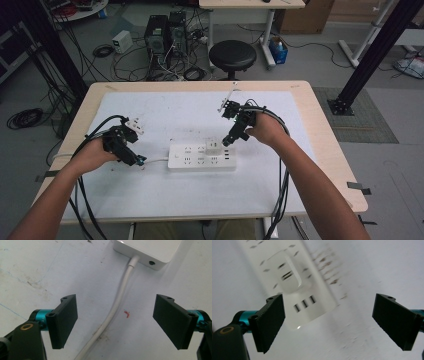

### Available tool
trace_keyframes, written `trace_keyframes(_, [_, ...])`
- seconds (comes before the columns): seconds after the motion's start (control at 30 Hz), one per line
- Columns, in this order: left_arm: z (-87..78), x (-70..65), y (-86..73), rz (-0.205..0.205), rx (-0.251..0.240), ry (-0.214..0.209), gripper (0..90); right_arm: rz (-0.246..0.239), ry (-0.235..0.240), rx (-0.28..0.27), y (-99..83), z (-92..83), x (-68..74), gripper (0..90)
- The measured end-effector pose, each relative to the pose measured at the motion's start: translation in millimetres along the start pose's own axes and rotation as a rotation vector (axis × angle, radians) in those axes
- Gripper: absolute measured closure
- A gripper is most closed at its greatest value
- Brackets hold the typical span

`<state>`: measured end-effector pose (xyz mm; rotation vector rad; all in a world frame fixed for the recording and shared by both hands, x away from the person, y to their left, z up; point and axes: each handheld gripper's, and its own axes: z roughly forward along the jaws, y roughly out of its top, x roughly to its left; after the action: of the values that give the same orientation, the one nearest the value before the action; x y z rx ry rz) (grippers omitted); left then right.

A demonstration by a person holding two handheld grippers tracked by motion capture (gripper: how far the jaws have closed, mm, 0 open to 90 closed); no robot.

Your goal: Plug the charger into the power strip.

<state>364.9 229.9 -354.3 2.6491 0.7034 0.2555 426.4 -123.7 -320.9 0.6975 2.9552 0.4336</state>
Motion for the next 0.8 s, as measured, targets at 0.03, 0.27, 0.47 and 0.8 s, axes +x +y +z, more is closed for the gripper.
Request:
trace_keyframes(0.03, [0.1,-0.4,-0.1,-0.002,-0.002,-0.002,19.9,-0.011,0.023,-0.001,-1.5,-0.7,0.2,10.7])
trace_keyframes(0.27, [-2.5,-0.6,-1.2,0.002,-0.002,0.002,19.9,-0.011,-0.038,-0.011,-2.0,-6.4,4.4,1.8])
trace_keyframes(0.47, [-8.8,0.2,-3.4,-0.013,-0.019,0.024,19.9,0.071,-0.092,-0.006,-8.7,-16.9,3.3,0.7])
trace_keyframes(0.8, [-20.9,1.5,-1.1,-0.035,-0.049,0.084,19.9,0.168,-0.151,-0.116,-55.1,-57.9,-2.7,0.7])
